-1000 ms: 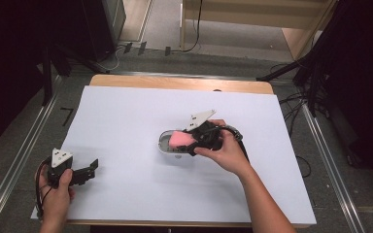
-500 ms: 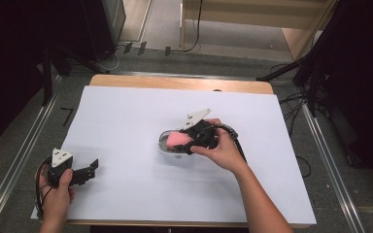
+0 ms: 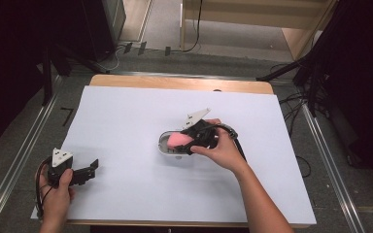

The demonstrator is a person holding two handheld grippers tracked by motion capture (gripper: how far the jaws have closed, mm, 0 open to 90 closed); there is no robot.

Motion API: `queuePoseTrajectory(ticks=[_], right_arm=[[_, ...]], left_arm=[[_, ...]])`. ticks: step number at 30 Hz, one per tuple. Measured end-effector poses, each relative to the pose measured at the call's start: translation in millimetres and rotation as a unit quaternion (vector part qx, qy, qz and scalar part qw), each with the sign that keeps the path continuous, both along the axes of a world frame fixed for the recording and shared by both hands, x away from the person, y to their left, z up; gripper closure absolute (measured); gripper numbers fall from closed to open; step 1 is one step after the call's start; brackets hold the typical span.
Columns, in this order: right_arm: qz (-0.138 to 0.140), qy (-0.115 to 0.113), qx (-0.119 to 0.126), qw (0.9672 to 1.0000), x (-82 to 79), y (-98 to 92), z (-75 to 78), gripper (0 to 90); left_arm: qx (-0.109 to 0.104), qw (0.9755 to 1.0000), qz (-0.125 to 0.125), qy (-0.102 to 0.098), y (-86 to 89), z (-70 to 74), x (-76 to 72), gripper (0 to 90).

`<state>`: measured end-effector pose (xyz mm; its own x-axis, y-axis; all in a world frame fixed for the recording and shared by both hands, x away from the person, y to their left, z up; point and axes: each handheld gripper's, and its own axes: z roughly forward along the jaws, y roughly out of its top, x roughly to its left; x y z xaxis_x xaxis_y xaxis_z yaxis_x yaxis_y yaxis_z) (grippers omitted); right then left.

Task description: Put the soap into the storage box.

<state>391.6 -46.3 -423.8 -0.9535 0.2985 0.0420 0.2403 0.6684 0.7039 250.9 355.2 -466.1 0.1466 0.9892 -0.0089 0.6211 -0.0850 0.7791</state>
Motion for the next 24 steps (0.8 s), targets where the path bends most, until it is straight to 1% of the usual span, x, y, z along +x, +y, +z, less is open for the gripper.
queuePoseTrajectory(ticks=[3, 6, 9, 11, 12, 16, 17, 18, 20, 22, 24], right_arm=[[0.0, 0.003, 0.003, 1.0, -0.5, -0.7, 0.1, 37.7], [0.0, 0.003, 0.001, 1.0, -1.6, -0.6, 0.9, 36.9], [-0.004, 0.003, 0.005, 1.0, -3.2, -1.7, 2.1, 33.3], [-0.006, 0.0, 0.009, 0.9999, -3.4, -2.6, 2.9, 32.4], [-0.011, -0.002, 0.015, 0.9998, -3.7, -5.1, 4.7, 32.6], [-0.02, 0.004, 0.014, 0.9997, -5.0, -8.6, 6.7, 32.1], [-0.033, 0.005, 0.028, 0.9991, -5.7, -13.0, 7.8, 31.4], [-0.036, 0.009, 0.029, 0.9989, -6.0, -13.9, 8.4, 31.1], [-0.046, 0.005, 0.031, 0.9984, -6.7, -17.6, 9.4, 30.7], [-0.058, 0.004, 0.034, 0.9977, -7.9, -21.1, 9.8, 27.8], [-0.069, 0.004, 0.037, 0.9969, -9.9, -24.6, 9.8, 27.5]], left_arm=[[0.0, 1.0, 0.0, 0.0, 0.0, 0.0, 0.0, 7.4], [0.001, 1.0, 0.0, 0.001, 0.0, 0.1, 0.0, 7.4], [0.0, 1.0, 0.001, 0.0, 0.0, 0.0, 0.0, 7.4], [0.001, 1.0, 0.001, 0.001, 0.0, 0.1, 0.0, 7.4], [0.0, 1.0, 0.0, 0.0, -0.1, -0.1, 0.1, 7.4], [0.0, 1.0, 0.0, 0.0, -0.1, -0.1, 0.1, 7.4], [0.0, 1.0, 0.0, 0.0, -0.1, -0.1, 0.1, 7.4], [0.0, 1.0, 0.0, 0.0, -0.2, -0.1, 0.1, 7.4], [0.001, 1.0, 0.0, 0.0, -0.2, -0.1, 0.1, 7.4], [0.001, 1.0, 0.0, 0.0, -0.2, 0.0, 0.0, 7.4], [0.001, 1.0, 0.0, 0.0, -0.2, 0.0, -0.1, 7.4]])
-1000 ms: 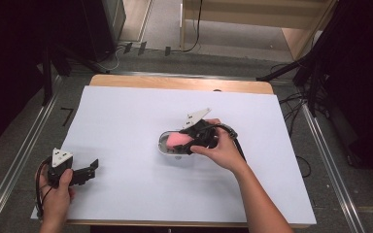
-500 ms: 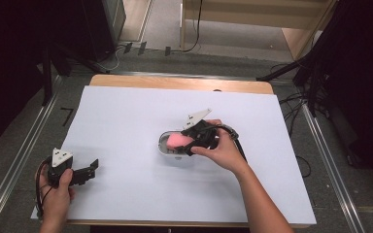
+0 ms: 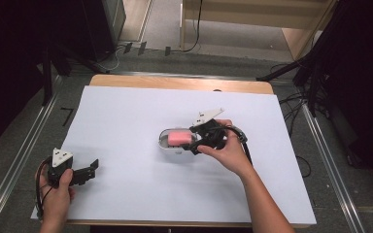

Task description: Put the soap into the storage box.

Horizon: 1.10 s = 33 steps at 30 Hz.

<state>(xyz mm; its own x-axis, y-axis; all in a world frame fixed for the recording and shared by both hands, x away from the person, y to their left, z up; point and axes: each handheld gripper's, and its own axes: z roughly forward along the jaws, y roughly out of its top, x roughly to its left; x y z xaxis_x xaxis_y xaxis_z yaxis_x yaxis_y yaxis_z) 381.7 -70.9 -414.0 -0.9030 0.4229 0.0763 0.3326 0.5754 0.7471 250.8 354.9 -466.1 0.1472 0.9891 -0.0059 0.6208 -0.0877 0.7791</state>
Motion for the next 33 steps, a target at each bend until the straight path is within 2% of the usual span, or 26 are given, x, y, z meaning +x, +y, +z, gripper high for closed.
queuePoseTrajectory(ticks=[8, 16, 21, 27, 33], right_arm=[[-0.037, -0.001, 0.005, 0.9993, -5.5, -16.2, -2.2, 26.1], [-0.077, -0.001, 0.003, 0.997, -13.6, -33.9, -6.8, 24.7], [-0.089, 0.004, -0.001, 0.996, -18.4, -41.8, -10.7, 24.1], [-0.113, -0.001, -0.009, 0.9936, -27.6, -49.8, -19.4, 23.7], [-0.131, -0.001, -0.002, 0.9914, -35.8, -58.9, -26.8, 21.8]], left_arm=[[0.002, 1.0, 0.0, 0.0, -0.5, -0.1, 0.1, 7.4], [0.003, 1.0, -0.001, 0.001, -0.5, 0.0, 0.0, 7.4], [0.003, 1.0, -0.002, 0.0, -0.5, 0.0, 0.0, 7.4], [0.003, 1.0, -0.001, 0.003, -0.5, 0.0, 0.3, 7.4], [0.003, 1.0, -0.002, 0.003, -0.4, -0.1, 0.5, 7.4]])
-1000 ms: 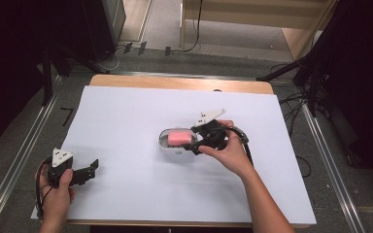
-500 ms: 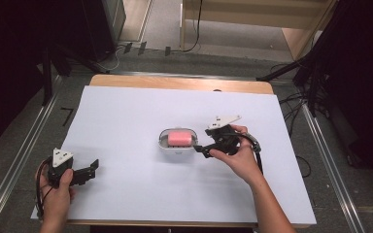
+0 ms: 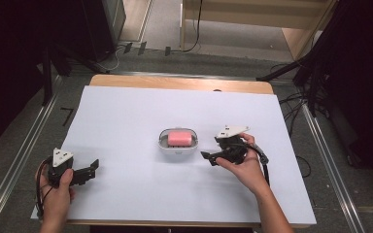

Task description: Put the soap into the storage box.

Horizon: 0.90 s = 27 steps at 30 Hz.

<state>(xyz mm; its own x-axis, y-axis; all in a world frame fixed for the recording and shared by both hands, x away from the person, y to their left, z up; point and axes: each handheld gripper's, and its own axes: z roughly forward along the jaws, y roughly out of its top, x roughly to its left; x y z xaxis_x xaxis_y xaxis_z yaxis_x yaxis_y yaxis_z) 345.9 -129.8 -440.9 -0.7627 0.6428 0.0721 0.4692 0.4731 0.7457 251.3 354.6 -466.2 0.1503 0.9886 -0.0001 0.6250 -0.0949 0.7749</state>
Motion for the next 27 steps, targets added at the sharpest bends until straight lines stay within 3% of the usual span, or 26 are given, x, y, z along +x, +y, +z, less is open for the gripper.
queuePoseTrajectory(ticks=[8, 21, 27], right_arm=[[-0.027, -0.011, -0.001, 0.9996, -12.2, -11.3, -6.3, 17.4], [-0.054, -0.007, 0.003, 0.9985, -27.3, -26.9, -22.8, 10.2], [-0.062, -0.003, 0.018, 0.9979, -35.9, -34.1, -28.7, 8.2]], left_arm=[[0.001, 1.0, 0.0, 0.001, -0.4, 0.0, 0.1, 7.4], [0.001, 1.0, 0.001, 0.0, -0.6, -0.1, 0.0, 7.4], [0.001, 1.0, 0.001, -0.001, -0.7, -0.1, -0.2, 7.4]])
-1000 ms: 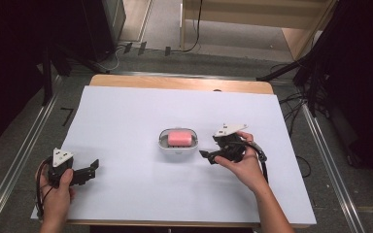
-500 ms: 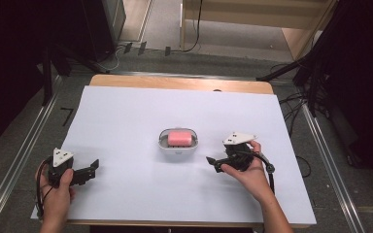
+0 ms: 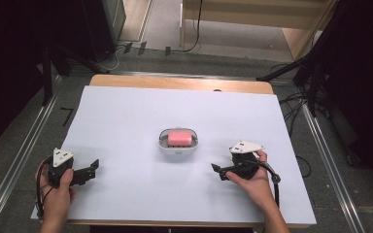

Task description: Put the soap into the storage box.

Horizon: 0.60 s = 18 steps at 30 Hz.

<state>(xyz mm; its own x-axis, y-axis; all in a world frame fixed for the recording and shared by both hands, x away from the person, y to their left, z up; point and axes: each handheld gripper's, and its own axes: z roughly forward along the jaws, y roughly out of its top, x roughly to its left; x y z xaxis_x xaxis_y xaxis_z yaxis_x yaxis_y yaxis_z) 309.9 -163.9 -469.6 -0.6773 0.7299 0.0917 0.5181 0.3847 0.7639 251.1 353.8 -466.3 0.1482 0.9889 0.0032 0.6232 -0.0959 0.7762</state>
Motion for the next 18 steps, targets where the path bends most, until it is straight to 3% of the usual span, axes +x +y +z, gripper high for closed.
queuePoseTrajectory(ticks=[18], right_arm=[[-0.037, 0.009, 0.009, 0.9992, -17.2, -28.4, -10.7, 6.4]], left_arm=[[-0.001, 1.0, 0.0, -0.004, -0.1, 0.3, -0.9, 7.4]])
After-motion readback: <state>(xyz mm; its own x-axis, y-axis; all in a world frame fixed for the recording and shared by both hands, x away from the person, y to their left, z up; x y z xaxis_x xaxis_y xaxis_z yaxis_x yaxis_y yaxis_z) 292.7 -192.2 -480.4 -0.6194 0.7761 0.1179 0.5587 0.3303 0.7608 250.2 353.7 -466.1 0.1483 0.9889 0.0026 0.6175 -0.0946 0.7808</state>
